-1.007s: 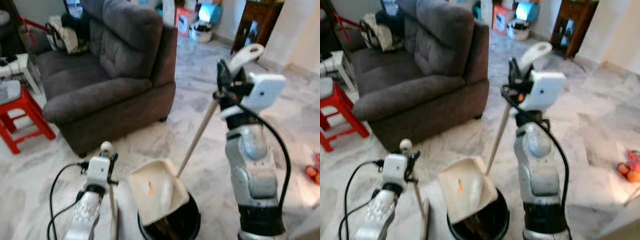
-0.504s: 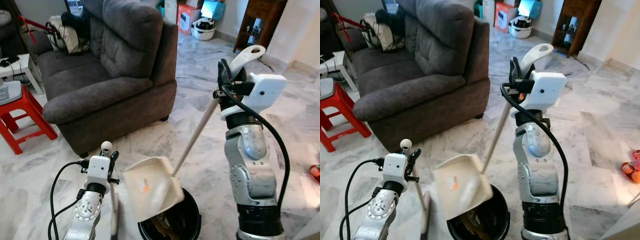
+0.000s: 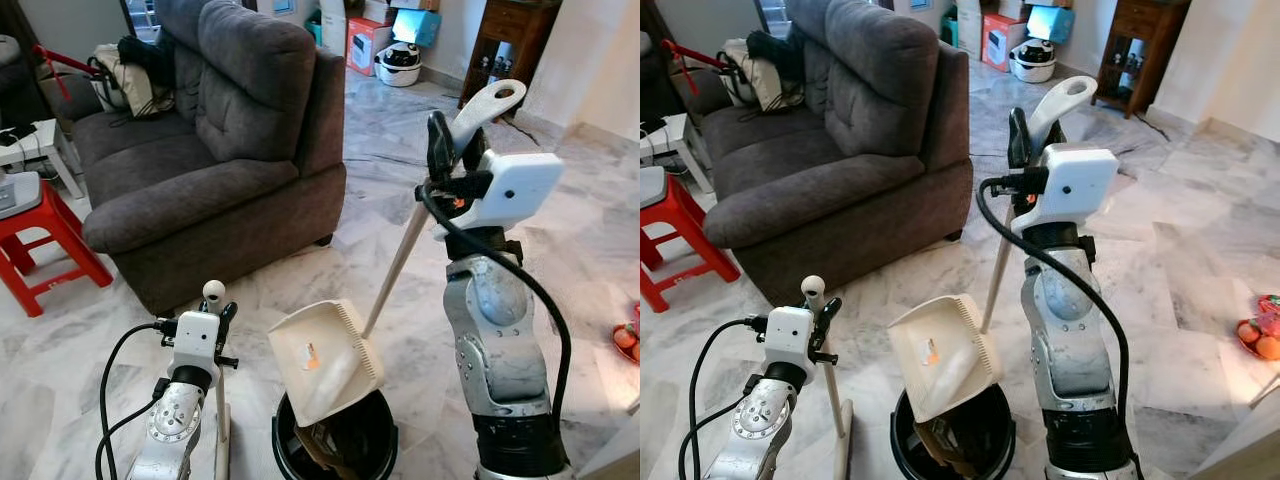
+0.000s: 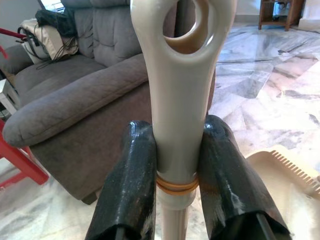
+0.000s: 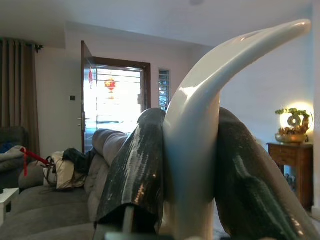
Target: Sweep floor
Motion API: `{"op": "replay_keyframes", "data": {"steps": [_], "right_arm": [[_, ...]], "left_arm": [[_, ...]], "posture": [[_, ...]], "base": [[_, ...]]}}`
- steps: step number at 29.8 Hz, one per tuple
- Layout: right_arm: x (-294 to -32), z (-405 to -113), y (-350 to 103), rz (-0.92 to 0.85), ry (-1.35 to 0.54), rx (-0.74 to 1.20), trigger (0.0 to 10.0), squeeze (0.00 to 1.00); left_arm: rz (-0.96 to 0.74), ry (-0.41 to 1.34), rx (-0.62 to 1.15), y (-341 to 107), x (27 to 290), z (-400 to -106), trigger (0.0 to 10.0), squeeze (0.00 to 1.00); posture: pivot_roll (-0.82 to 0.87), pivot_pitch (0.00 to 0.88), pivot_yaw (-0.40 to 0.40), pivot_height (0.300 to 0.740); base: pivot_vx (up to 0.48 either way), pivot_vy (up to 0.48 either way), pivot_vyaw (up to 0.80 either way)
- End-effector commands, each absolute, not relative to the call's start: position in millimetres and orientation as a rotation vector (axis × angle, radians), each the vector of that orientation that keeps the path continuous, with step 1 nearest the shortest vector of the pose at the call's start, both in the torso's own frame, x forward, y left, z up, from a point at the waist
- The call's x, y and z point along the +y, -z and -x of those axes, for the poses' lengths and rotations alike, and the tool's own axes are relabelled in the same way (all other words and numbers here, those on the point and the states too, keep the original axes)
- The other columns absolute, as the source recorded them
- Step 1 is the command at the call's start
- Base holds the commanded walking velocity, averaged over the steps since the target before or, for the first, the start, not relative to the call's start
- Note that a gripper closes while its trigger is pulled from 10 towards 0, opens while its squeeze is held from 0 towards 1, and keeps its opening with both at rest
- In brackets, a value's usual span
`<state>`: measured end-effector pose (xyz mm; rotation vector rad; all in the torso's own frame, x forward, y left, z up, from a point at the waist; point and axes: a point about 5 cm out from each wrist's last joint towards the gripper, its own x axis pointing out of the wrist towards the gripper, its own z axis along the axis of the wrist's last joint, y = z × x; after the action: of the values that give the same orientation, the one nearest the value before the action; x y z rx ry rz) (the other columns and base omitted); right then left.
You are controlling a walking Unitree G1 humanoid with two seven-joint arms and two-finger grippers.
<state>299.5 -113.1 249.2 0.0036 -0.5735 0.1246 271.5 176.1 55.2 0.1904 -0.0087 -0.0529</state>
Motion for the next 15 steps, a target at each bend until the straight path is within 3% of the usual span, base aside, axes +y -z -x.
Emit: {"op": "replay_keyframes", "data": {"steps": [1,15], "right_arm": [[-106,-292,-263,-0.003,-0.146,-0.668,10.0,0.00],[-91,-279,-251,0.061,-0.208,-0.706,10.0,0.00]], "left_arm": [[-0.213,0.059,-0.038,-61,177,-272,10.0,0.00],[-0.212,0.060,-0.039,-61,177,-272,10.0,0.00]], "posture": [[0.12,0.014,0.044,0.740],[0.12,0.019,0.045,0.740]], "base": [[0.000,0.000,0.00],[0.000,0.000,0.00]]}}
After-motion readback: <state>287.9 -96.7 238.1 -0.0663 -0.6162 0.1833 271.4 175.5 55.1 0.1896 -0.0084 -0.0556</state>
